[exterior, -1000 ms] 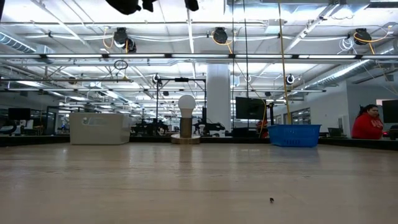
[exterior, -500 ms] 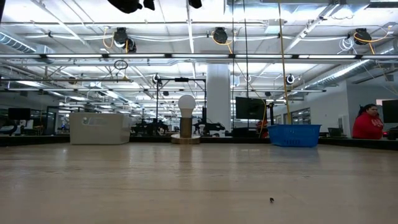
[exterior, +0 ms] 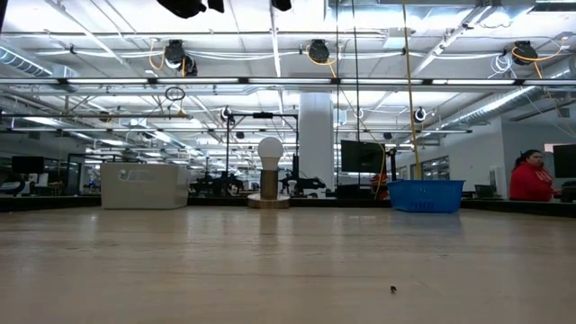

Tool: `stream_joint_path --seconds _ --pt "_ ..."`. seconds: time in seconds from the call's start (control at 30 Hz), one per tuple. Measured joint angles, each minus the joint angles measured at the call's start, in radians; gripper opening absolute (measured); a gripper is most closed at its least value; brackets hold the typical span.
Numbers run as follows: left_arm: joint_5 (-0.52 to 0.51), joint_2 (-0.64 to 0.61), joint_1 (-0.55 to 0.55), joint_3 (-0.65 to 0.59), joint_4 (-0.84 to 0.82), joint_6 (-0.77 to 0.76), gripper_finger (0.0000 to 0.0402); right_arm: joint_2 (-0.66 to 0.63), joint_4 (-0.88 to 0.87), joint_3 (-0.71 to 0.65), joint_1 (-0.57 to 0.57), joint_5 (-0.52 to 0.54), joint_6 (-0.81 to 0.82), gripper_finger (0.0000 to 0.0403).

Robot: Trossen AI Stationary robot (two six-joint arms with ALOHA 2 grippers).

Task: Pick & Place Office items
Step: Put the black digital clock into the blue bin

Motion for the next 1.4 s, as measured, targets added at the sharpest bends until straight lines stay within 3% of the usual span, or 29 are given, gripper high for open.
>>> stream_joint_path --seconds 0.93,1.1,1.4 --pt "0.014 -0.001 -0.012 0.0 0.044 -0.01 0.0155 -0.001 0.04 0.0 0.0 -0.024 -0.024 0.0057" --pt "0.01 -0.001 -0.012 -0.001 0.044 -0.014 0.0157 -0.001 0.04 0.0 0.0 -0.023 -0.028 0.0054" --pt "0.009 -0.001 -0.011 0.0 0.039 0.034 0.0197 -0.002 0.047 0.0 0.0 0.009 -0.03 0.0052"
